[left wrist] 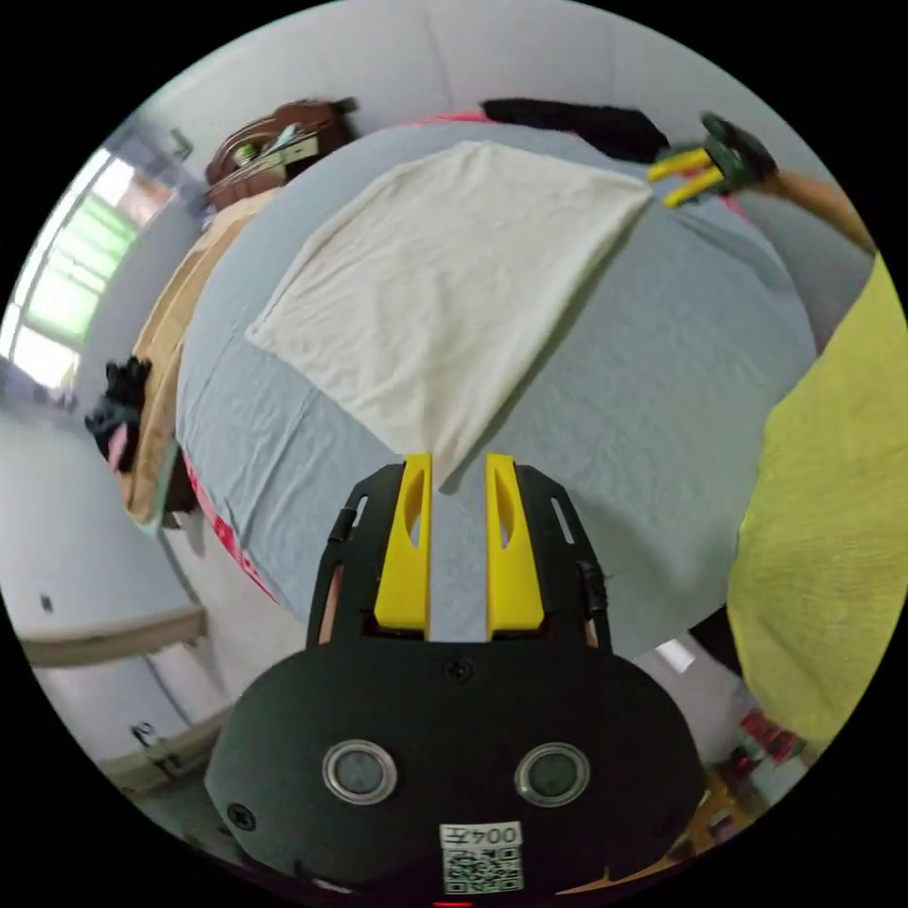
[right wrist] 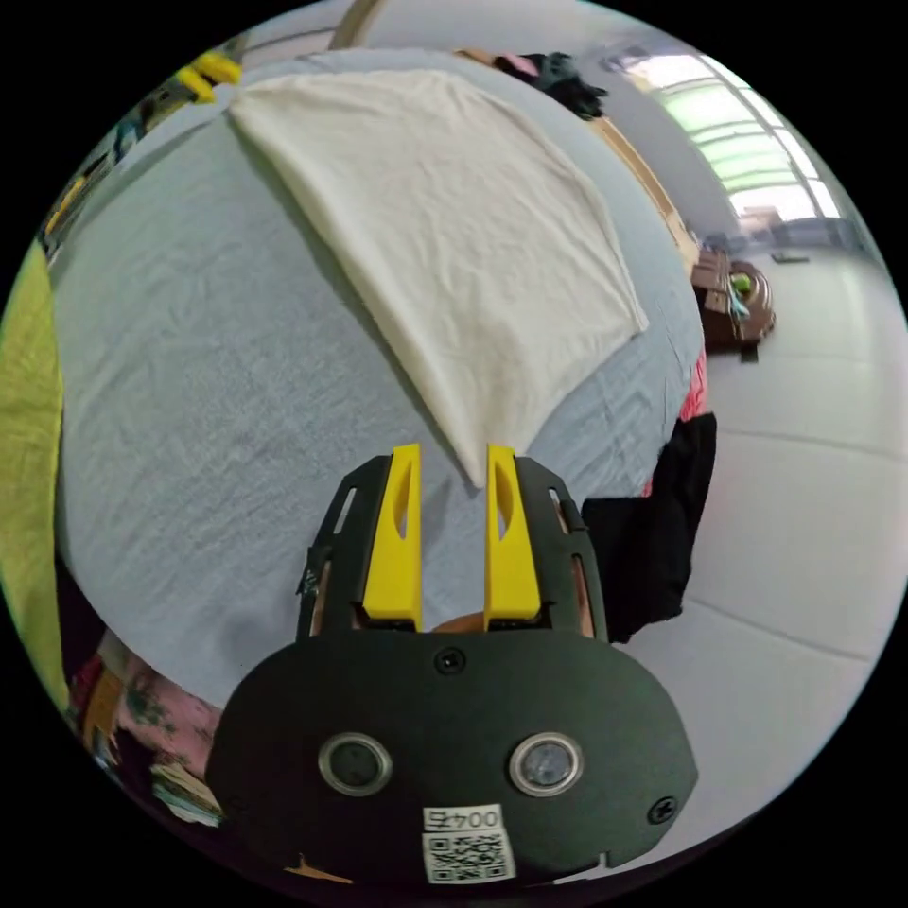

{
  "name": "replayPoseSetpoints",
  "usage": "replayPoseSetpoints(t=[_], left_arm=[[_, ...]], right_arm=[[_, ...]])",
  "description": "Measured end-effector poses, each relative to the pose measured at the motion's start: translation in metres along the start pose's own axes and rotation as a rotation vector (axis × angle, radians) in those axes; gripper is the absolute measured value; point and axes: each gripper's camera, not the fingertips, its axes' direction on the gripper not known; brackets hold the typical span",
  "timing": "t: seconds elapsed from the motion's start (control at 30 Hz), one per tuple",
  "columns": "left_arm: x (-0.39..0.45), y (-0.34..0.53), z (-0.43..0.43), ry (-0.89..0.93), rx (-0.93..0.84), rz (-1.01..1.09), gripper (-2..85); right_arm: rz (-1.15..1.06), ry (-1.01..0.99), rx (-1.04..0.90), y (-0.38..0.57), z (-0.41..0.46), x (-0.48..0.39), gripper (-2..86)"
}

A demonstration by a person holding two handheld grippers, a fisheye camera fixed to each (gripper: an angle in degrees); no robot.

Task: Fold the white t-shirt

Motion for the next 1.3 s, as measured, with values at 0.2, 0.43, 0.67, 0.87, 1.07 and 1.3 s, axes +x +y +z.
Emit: replayPoseSetpoints(t=[0.2, 0.43, 0.67, 0.87, 1.07, 1.3], left_arm=[[0.038, -0.050, 0.015, -0.123, -0.068, 0.259, 9.1], [0.052, -0.083, 0.032, -0.082, -0.132, 0.387, 9.3], [0.041, -0.116, 0.039, -0.026, -0.144, 0.366, 5.8], [0.025, -0.140, 0.043, 0.078, -0.166, 0.302, 2.1], [0.015, -0.148, 0.035, 0.101, -0.142, 0.264, 0.9], [0.010, -0.152, 0.020, 0.125, -0.128, 0.238, 0.5]], right_arm=[[-0.254, 0.076, -0.085, -0.026, 0.012, -0.038, 8.1], [-0.432, 0.063, -0.136, -0.048, 0.012, -0.064, 8.6], [-0.442, 0.109, -0.163, -0.060, 0.017, -0.079, 4.2], [-0.436, 0.110, -0.163, -0.061, 0.013, -0.091, 0.6], [-0.441, 0.102, -0.156, -0.049, 0.000, -0.094, -0.5], [-0.427, 0.066, -0.142, -0.029, -0.017, -0.095, -0.8]])
